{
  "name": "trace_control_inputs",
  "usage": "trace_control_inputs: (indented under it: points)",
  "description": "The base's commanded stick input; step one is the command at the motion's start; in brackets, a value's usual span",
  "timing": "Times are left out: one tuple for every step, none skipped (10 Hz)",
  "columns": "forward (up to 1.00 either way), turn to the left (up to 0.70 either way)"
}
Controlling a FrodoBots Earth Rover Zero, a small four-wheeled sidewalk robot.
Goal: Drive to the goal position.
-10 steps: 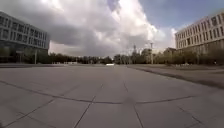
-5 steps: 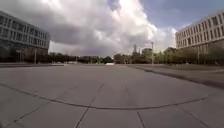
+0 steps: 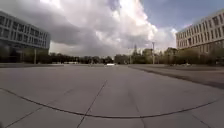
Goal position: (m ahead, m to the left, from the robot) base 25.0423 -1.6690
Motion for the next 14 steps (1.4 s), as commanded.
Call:
trace_control_inputs:
  points:
    - [0.45,0.0]
    - [0.45,0.0]
    - [0.45,0.0]
    - [0.45,0.0]
    - [0.45,0.0]
    - [0.45,0.0]
    - [0.45,0.0]
    - [0.45,0.0]
    - [0.45,0.0]
    - [0.45,0.0]
    - [0.45,0.0]
    - [0.45,0.0]
    - [0.45,0.0]
    - [0.45,0.0]
